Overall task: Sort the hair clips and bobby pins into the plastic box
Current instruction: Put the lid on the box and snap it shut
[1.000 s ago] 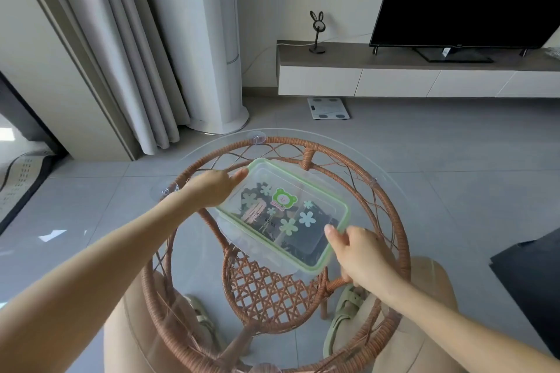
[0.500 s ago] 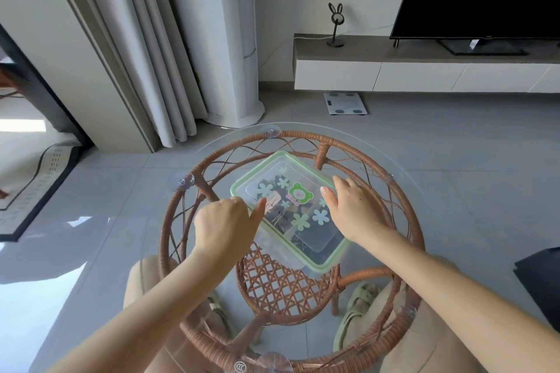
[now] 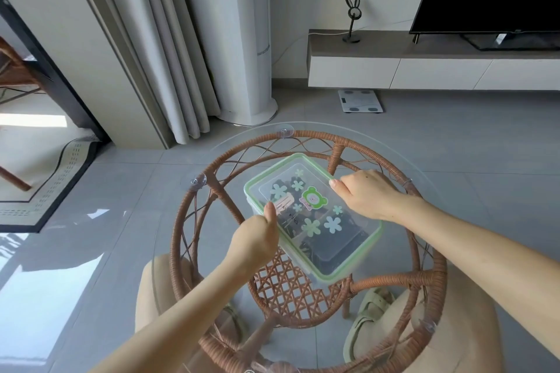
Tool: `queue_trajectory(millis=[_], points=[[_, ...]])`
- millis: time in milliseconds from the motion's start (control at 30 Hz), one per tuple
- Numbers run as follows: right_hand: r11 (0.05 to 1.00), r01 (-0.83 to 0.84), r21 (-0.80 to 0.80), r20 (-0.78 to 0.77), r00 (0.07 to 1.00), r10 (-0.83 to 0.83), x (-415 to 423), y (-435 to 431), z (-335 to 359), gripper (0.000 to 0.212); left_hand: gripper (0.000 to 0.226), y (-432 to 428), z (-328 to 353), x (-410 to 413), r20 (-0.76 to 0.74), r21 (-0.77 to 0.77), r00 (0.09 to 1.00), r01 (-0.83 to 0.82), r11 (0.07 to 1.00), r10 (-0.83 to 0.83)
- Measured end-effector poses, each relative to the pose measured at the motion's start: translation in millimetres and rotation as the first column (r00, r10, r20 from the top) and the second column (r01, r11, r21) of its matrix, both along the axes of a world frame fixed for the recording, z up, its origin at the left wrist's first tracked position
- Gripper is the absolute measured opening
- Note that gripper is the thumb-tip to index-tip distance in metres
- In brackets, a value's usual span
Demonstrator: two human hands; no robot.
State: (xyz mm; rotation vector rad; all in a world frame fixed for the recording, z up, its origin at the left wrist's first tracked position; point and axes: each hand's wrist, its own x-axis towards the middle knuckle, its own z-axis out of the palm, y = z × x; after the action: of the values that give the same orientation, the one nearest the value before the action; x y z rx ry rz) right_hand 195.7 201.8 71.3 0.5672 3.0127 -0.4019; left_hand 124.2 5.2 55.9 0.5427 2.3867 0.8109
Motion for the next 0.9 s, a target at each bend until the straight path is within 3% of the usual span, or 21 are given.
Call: queue_trajectory(millis=[100, 267, 433, 500, 600, 700, 767, 900], points=[[0.982, 0.047, -0.181, 0.009, 0.999, -0.046, 6, 5, -6, 0.051, 0.06, 6, -5, -14, -0.039, 0.088, 0.997, -0.066, 0.994, 0.069], [0.897, 0.093, -0.432, -0.075, 0.988, -0.138, 15, 0, -12, 0.047, 0.066, 12, 6, -34, 0.116, 0.196, 0.993, -0.058, 0.979, 0.036], [0.761, 0.165, -0.628, -0.096, 0.954, -0.285, 26, -22, -15, 0.047, 0.065, 16, 16, -60, 0.115, 0.086, 0.991, 0.064, 0.994, -0.074], [0.77, 0.233, -0.594, -0.099, 0.928, -0.358, 31, -37, -19, 0.049, 0.072, 20, 19, -65, 0.033, -0.033, 0.994, 0.102, 0.994, -0.1], [0.845, 0.376, -0.379, -0.122, 0.885, -0.449, 30, -51, -20, 0.047, 0.07, 24, 18, -68, -0.015, -0.191, 0.989, 0.143, 0.971, -0.149], [0.874, 0.38, -0.302, -0.071, 0.906, -0.418, 35, -60, -18, 0.048, 0.067, 14, 14, -62, 0.167, -0.118, 0.979, 0.138, 0.983, -0.118], [0.813, 0.39, -0.433, -0.027, 0.896, -0.444, 41, -66, -17, 0.045, 0.07, -3, 9, -47, 0.327, 0.01, 0.945, 0.001, 1.0, -0.004], [0.659, 0.396, -0.639, -0.067, 0.825, -0.561, 43, -78, -20, 0.039, 0.041, -45, -2, -13, 0.56, 0.267, 0.827, -0.235, 0.935, 0.048]])
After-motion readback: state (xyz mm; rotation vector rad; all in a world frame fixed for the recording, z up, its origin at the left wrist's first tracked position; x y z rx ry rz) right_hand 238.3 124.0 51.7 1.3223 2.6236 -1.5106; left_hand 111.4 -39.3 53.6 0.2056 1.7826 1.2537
